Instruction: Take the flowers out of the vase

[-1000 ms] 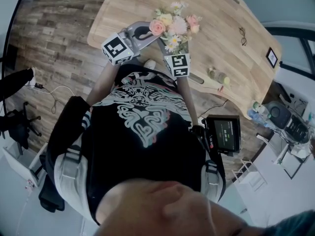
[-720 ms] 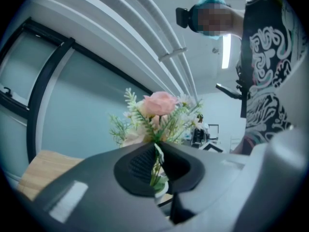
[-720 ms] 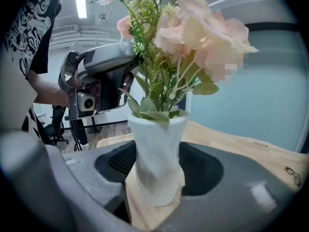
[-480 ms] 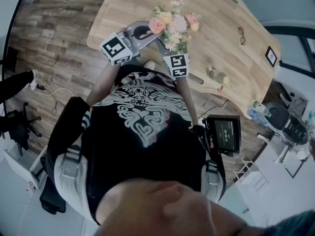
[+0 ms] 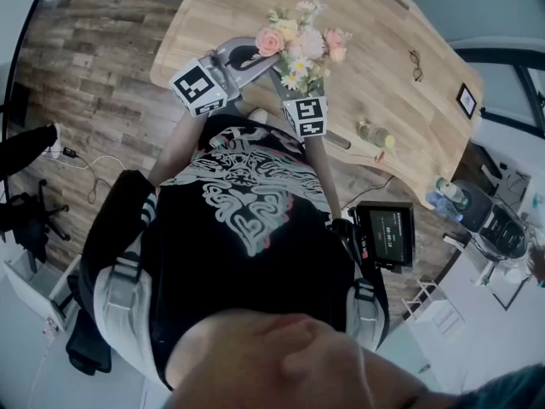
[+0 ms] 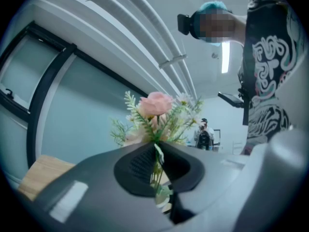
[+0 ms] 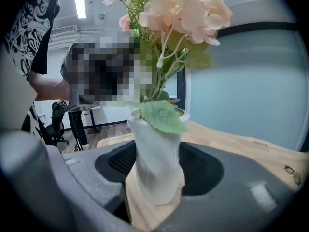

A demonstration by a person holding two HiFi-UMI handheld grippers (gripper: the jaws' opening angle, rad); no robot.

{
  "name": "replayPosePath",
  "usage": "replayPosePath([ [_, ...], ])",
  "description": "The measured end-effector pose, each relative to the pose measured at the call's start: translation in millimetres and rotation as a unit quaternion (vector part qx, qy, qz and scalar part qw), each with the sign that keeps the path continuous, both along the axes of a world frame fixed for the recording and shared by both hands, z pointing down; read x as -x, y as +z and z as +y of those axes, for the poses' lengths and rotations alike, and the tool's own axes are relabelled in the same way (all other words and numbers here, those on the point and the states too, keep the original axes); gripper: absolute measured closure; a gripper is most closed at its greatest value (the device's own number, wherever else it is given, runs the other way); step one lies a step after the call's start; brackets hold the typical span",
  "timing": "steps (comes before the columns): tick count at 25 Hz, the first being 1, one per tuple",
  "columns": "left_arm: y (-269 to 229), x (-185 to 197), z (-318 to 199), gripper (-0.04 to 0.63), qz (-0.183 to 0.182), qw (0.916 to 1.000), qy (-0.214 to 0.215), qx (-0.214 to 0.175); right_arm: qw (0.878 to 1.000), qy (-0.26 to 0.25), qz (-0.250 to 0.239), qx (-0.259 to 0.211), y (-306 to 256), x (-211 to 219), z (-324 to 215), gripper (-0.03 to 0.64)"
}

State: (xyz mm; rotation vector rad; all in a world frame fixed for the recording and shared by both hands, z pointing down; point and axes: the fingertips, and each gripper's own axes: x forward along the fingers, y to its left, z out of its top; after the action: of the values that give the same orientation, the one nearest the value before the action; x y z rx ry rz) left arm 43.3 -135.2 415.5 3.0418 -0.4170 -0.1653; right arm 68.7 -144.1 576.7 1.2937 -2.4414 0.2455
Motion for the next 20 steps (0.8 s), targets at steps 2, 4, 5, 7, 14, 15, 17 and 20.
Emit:
replayPosePath([
  [2, -6.2, 2.7, -3.3, 0.589, 0.013, 0.9999, -0.005, 0.003, 1.0, 0.0, -0.003, -0.002, -0.5, 0.6, -1.5, 0.341],
  [4, -13.9, 8.2, -7.7, 0.589, 0.035, 0.9992, -0.012, 0.013, 1.0, -0.001, -0.003, -0.003, -0.8, 1.1, -2.1, 0.34],
  [5, -17.5, 11.4, -10.0, 0.589, 0.045, 0.9987, -0.016, 0.017, 1.0, -0.001, -0.002, -0.002, -0.6, 1.2, -2.0, 0.341],
  [7, -22.4, 16.7, -14.1, 0.591, 0.056, 0.998, -0.021, 0.023, 1.0, -0.003, 0.0, 0.001, 0.0, 1.1, -1.6, 0.341],
  [14, -28.5, 23.3, -20.3, 0.591, 0.073, 0.9962, -0.032, 0.034, 1.0, -0.004, 0.001, 0.0, 3.2, 0.4, -2.1, 0.339],
  [15, -29.6, 23.5, -21.1, 0.591, 0.076, 0.9959, -0.033, 0.036, 1.0, -0.004, 0.001, 0.0, 3.5, 0.4, -2.3, 0.339],
  [17, -33.5, 24.5, -23.3, 0.591, 0.084, 0.995, -0.034, 0.041, 1.0, -0.005, 0.004, 0.0, 3.9, 1.6, -2.5, 0.339],
  [20, -39.9, 26.8, -26.6, 0.591, 0.097, 0.9936, -0.037, 0.046, 1.0, -0.009, 0.007, 0.003, 4.3, 2.9, -2.7, 0.337],
])
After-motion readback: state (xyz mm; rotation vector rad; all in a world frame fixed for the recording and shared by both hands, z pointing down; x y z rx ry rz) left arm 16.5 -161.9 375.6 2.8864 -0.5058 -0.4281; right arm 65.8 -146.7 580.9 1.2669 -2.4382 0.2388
